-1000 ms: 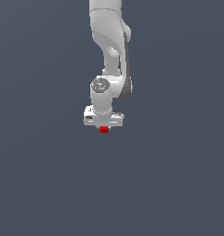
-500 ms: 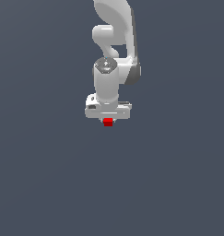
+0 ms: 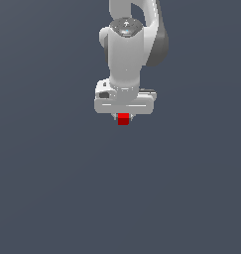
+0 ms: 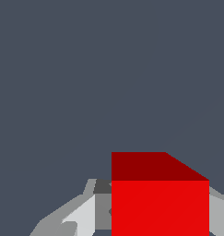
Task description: Pick up the red cube and move it to a goal position.
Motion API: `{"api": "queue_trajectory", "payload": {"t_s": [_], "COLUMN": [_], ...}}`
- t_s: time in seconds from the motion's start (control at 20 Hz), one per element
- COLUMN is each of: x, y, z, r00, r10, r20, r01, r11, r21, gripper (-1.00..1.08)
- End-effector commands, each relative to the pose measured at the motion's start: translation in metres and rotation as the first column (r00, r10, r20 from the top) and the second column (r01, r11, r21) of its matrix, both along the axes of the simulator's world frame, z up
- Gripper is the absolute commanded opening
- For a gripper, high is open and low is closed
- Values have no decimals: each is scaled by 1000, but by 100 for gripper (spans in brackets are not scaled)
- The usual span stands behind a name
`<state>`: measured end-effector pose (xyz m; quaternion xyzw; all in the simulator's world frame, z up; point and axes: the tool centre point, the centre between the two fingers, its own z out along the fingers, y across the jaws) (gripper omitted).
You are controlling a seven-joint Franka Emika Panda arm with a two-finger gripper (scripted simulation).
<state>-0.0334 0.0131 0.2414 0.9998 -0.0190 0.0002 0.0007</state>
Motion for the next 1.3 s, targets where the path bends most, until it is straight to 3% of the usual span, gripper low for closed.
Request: {"api": "queue_trajectory", "payload": {"t_s": [0.0, 0.6, 1.25], "x": [5, 28, 37], "y": [7, 36, 45], "z": [26, 125, 156], "r00": [1000, 1000, 1000], "r10": [0, 0, 0], "r20": [0, 0, 0], "r01": [0, 0, 0], "r11": [1000, 1000, 1000], "r21": [0, 1, 1], "gripper": [-100, -100, -100]}}
